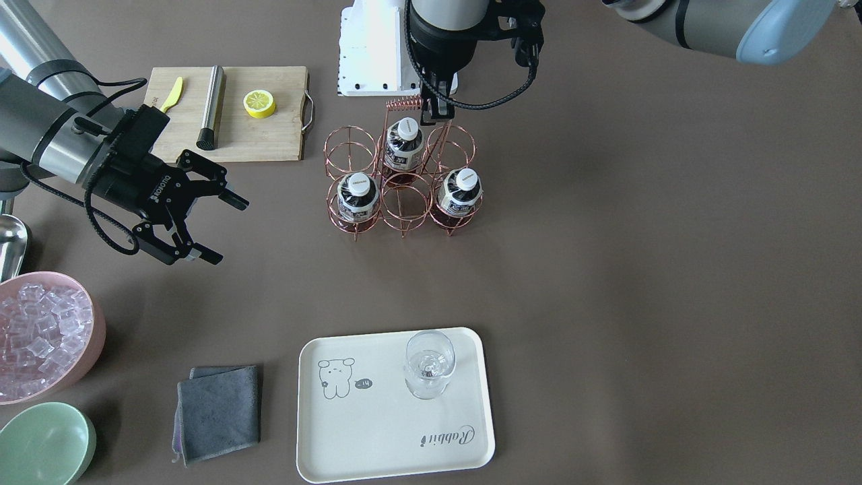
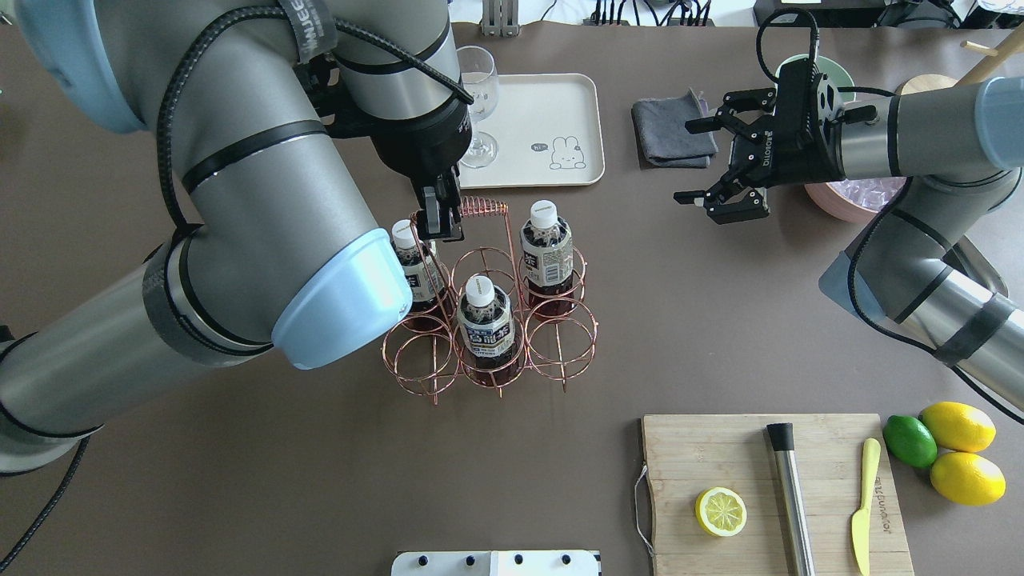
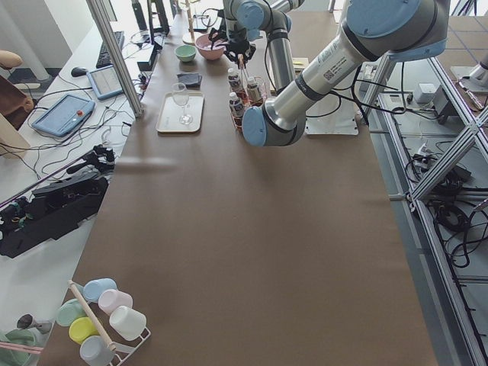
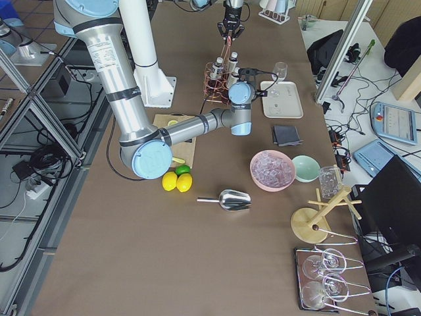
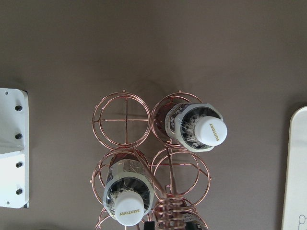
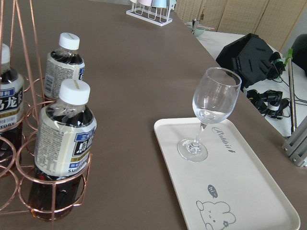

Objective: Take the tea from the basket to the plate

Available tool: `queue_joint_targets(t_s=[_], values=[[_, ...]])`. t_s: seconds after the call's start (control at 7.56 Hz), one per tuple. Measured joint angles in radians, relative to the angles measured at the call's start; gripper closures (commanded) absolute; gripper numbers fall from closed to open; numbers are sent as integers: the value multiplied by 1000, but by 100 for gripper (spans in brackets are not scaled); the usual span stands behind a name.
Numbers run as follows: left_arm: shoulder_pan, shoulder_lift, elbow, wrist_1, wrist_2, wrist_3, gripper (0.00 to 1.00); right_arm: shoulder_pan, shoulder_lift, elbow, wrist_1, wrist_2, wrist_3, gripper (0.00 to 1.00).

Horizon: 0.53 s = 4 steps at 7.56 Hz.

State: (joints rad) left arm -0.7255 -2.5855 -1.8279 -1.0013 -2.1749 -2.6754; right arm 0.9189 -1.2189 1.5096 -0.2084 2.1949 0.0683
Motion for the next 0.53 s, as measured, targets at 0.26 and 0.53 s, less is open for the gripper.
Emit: queue_joint_targets(t_s=[0.26,0.53], values=[[5,-6,-3,-1,-1,-7,100,-7,1,33,1,-1,37,1],[23,-2,-3,-17,-1,-13,100,-40,10,65,1,-3,115,1]])
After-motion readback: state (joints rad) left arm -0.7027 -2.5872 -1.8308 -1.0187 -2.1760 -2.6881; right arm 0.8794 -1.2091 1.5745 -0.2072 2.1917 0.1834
